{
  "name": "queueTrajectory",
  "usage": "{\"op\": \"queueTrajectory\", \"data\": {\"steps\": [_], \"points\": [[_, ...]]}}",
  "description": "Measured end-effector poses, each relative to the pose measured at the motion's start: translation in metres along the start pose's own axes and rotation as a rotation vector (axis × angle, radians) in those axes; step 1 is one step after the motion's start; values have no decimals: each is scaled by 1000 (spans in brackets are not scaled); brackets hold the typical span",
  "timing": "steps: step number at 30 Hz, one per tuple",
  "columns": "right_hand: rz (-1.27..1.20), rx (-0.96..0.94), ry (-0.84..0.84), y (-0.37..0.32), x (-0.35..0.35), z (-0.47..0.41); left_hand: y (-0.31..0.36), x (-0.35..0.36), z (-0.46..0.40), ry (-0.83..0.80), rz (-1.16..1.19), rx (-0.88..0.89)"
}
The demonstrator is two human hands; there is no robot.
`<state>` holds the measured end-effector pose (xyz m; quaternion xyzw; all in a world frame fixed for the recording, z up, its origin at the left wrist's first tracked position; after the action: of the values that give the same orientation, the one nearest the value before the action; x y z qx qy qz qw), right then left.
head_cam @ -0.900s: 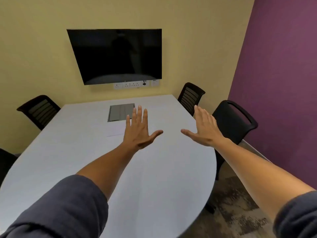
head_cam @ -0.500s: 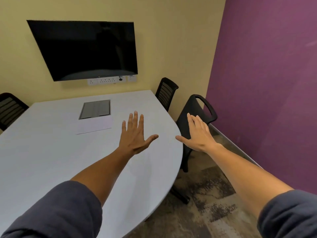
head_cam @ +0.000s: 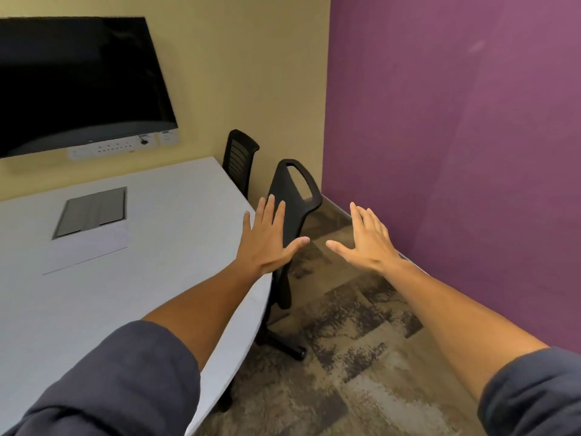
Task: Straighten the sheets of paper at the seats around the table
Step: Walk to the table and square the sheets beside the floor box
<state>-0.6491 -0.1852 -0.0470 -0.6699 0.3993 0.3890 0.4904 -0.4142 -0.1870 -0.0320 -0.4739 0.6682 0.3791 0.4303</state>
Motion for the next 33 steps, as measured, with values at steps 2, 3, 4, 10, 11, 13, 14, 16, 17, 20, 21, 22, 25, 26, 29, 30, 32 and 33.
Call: {"op": "queueTrajectory", "data": {"steps": [2, 3, 4, 10, 11, 13, 14, 16, 17, 20, 21, 22, 25, 26, 29, 30, 32, 33], "points": [[-3, 40, 14, 23, -6, -10, 21, 7, -30, -2, 19, 56], [-4, 60, 21, 34, -9, -17, 31, 10, -47, 1, 32, 86], [-3, 82, 27, 45, -13, -25, 42, 13, -66, 4, 46, 119], [11, 201, 84, 107, -28, -80, 95, 35, -169, 9, 132, 222], [17, 217, 90, 117, -29, -91, 101, 42, -184, 3, 142, 232], [32, 257, 99, 138, -33, -116, 109, 59, -218, -19, 170, 248], [39, 277, 105, 149, -34, -128, 112, 68, -234, -33, 176, 257], [47, 309, 110, 167, -34, -148, 114, 87, -260, -56, 183, 271], [43, 327, 107, 177, -33, -159, 116, 96, -274, -67, 188, 272], [34, 345, 95, 206, -28, -189, 121, 125, -313, -95, 189, 252], [31, 346, 86, 218, -26, -200, 124, 135, -325, -108, 190, 243], [25, 349, 77, 229, -24, -212, 127, 145, -337, -121, 191, 233], [27, 329, 47, 267, -15, -249, 138, 174, -372, -139, 182, 200], [32, 312, 33, 281, -13, -263, 142, 184, -384, -140, 178, 188], [42, 240, -11, 322, -8, -306, 153, 209, -418, -132, 165, 124], [36, 228, -23, 333, -7, -318, 155, 216, -427, -133, 173, 91], [-2, 224, -60, 356, -5, -342, 162, 229, -447, -149, 193, 14], [-22, 220, -84, 366, -3, -354, 165, 236, -456, -157, 193, -16]]}}
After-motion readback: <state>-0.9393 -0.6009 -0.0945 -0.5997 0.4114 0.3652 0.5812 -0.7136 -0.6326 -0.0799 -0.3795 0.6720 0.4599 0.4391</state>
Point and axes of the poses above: each hand's wrist, its own z-axis away from the middle knuckle, its own x-axis out of the palm, y = z × x, the point moved 5 cm from there along -z, towards the middle knuckle, and after that the axes turned 2 degrees about y, right-handed, at the moved point
